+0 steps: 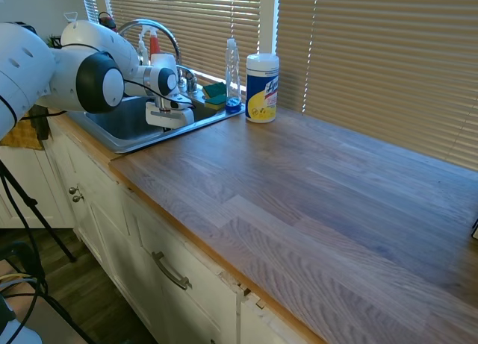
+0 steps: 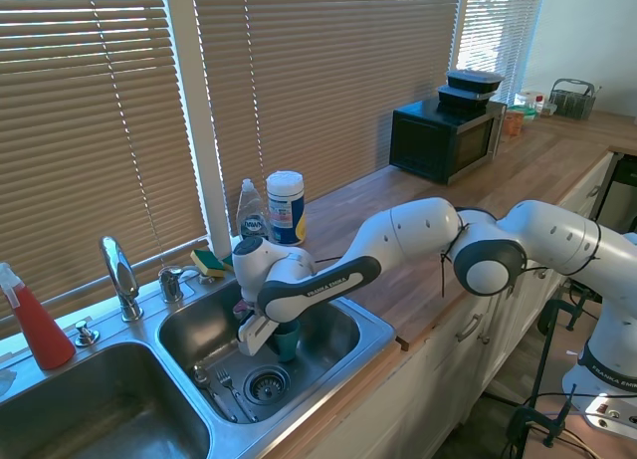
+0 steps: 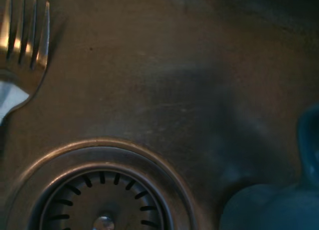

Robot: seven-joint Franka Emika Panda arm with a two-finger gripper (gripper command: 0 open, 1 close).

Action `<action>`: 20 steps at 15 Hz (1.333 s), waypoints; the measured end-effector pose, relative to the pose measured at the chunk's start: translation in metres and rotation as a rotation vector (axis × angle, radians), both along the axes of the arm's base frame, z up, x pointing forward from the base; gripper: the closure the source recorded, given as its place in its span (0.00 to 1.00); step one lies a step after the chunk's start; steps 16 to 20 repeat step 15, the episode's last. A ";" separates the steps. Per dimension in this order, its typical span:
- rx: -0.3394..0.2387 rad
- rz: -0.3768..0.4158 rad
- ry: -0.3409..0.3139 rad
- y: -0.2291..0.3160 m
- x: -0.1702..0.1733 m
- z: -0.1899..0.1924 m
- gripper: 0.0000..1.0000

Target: Put the mug in the sink

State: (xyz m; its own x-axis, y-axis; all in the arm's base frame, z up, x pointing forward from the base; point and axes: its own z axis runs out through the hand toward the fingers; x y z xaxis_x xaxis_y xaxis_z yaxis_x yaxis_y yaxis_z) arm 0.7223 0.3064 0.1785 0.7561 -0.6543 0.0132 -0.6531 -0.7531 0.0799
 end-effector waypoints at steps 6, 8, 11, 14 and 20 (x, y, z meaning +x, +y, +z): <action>0.008 0.001 -0.028 0.003 0.005 0.014 0.00; 0.006 0.004 -0.038 0.004 0.006 0.020 0.00; 0.008 0.008 -0.067 0.008 0.008 0.046 0.00; 0.006 0.012 -0.092 0.010 0.008 0.092 0.00; 0.005 0.011 -0.101 0.009 0.007 0.109 0.00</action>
